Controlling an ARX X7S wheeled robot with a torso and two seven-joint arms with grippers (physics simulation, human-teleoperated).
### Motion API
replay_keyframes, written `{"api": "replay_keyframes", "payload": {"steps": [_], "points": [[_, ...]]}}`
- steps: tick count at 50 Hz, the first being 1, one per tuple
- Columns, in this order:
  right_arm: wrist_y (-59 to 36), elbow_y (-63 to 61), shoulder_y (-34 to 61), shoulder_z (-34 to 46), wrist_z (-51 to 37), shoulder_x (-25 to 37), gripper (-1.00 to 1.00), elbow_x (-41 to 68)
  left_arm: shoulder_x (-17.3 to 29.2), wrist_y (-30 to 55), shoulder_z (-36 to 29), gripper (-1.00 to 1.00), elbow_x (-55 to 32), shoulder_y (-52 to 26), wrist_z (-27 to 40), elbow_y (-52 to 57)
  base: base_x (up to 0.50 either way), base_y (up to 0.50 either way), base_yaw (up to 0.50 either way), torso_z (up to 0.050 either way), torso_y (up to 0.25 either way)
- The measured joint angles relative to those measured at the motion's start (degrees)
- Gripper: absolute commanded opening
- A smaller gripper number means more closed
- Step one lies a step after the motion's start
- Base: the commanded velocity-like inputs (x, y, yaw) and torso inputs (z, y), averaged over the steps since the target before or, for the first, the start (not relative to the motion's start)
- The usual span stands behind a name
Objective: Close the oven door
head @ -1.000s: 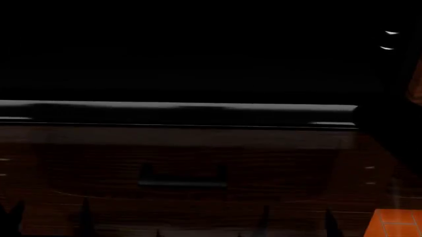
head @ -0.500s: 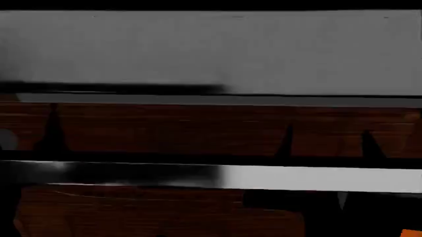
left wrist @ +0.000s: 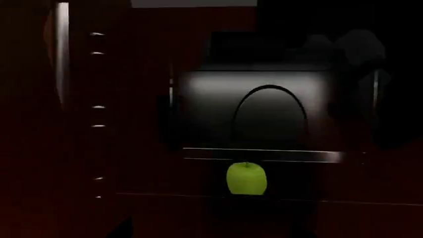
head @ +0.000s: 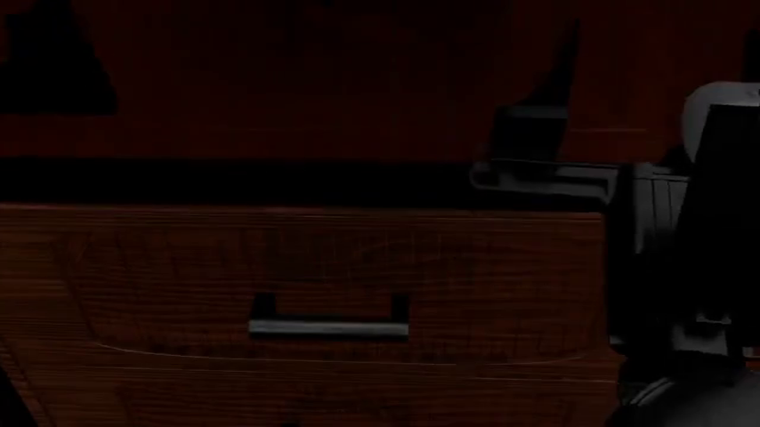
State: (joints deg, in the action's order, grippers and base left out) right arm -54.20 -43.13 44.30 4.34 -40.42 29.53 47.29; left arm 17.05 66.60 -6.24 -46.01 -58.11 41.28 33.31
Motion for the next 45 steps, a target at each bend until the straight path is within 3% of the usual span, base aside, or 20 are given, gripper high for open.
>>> {"api": "replay_keyframes", "payload": {"steps": [13,23,31,34,41,45], "points": [[-3.1,12.5,17.8,4.7,3.3,-0.5,1.0,-1.6,-2.0,-5.8,-6.2,1.0,6.2,-14.0,-5.9,-18.8,0.0,0.0,0.0,0.0,0.0],[0.5,34.1,33.1,8.8,9.5,-4.2,1.0,-6.7,-5.9,-14.9,-14.3,1.0,14.3,-26.9,-12.3,-40.1,0.0,0.0,0.0,0.0,0.0],[7.4,54.9,43.5,13.3,15.0,-8.4,1.0,-12.7,-11.2,-24.2,-18.7,1.0,17.4,-38.3,-17.8,-65.3,0.0,0.0,0.0,0.0,0.0],[11.3,64.6,48.0,15.0,17.7,-10.6,1.0,-15.1,-12.6,-28.2,-24.1,1.0,13.0,-42.8,-18.4,-74.6,0.01,0.0,0.0,0.0,0.0],[22.1,91.1,58.9,18.3,25.6,-16.4,1.0,-20.3,-14.2,-29.0,-43.2,1.0,-0.3,-51.3,-13.3,-83.5,0.04,0.0,-0.01,0.004,-0.012],[19.5,95.2,62.5,19.3,25.6,-18.4,1.0,-20.0,-15.0,-31.1,-53.2,1.0,-8.2,-54.4,-10.9,-87.2,0.08,0.0,-0.01,0.012,-0.024]]}}
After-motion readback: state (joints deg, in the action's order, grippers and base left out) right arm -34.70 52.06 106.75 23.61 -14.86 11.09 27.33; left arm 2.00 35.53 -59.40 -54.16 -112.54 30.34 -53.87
